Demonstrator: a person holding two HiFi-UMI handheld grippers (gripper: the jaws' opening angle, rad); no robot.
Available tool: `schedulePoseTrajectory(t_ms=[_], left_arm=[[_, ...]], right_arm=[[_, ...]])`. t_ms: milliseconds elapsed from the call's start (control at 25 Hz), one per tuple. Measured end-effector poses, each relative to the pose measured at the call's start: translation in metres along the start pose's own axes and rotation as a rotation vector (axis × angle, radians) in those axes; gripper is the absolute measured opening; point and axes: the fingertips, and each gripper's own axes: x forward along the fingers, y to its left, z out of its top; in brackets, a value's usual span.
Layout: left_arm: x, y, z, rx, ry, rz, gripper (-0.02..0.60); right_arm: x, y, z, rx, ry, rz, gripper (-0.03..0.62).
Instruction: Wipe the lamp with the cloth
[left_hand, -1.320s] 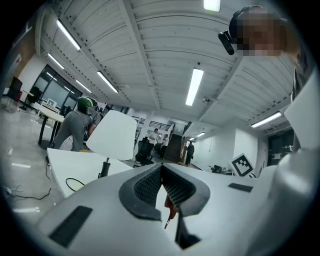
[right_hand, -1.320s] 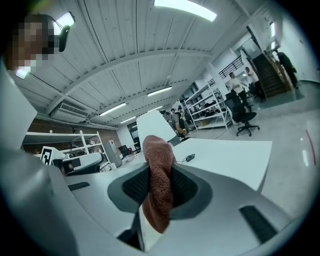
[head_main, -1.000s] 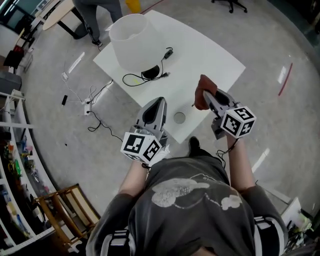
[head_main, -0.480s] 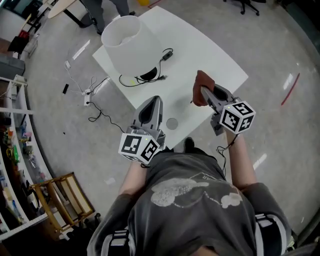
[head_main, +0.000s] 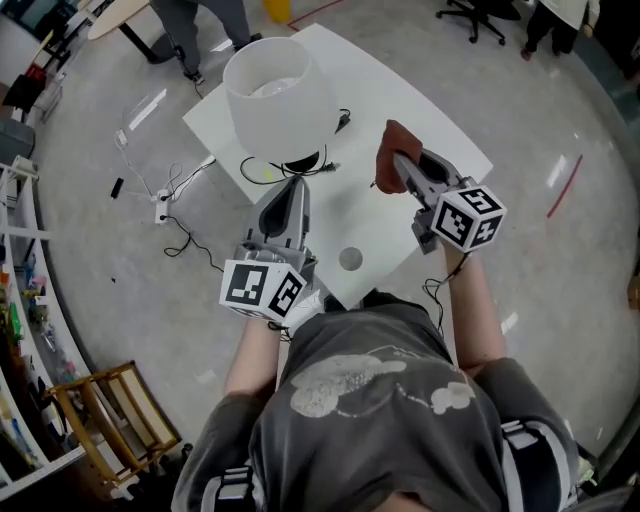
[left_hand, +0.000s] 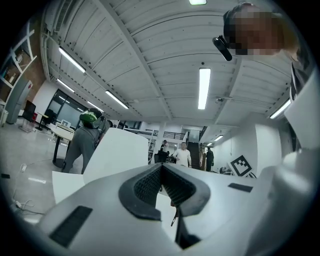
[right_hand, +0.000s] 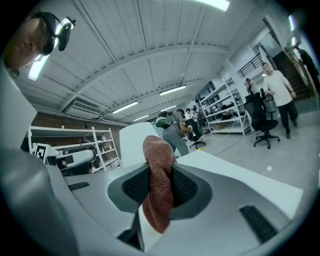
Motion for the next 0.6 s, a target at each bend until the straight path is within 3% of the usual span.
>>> schedulePoseTrajectory(t_ms=[280, 600], left_arm=[[0.003, 0.016, 0.019, -0.002, -0.037, 0.017, 0.008], [0.02, 0.027, 0.042, 0.008, -0.068, 0.107, 0.008]], right_arm=[[0.022, 0.01, 0.048, -0.103, -0.043, 0.021, 0.091], [0.081, 0.003, 0.108, -0.208, -0.046, 0.127, 0.091]])
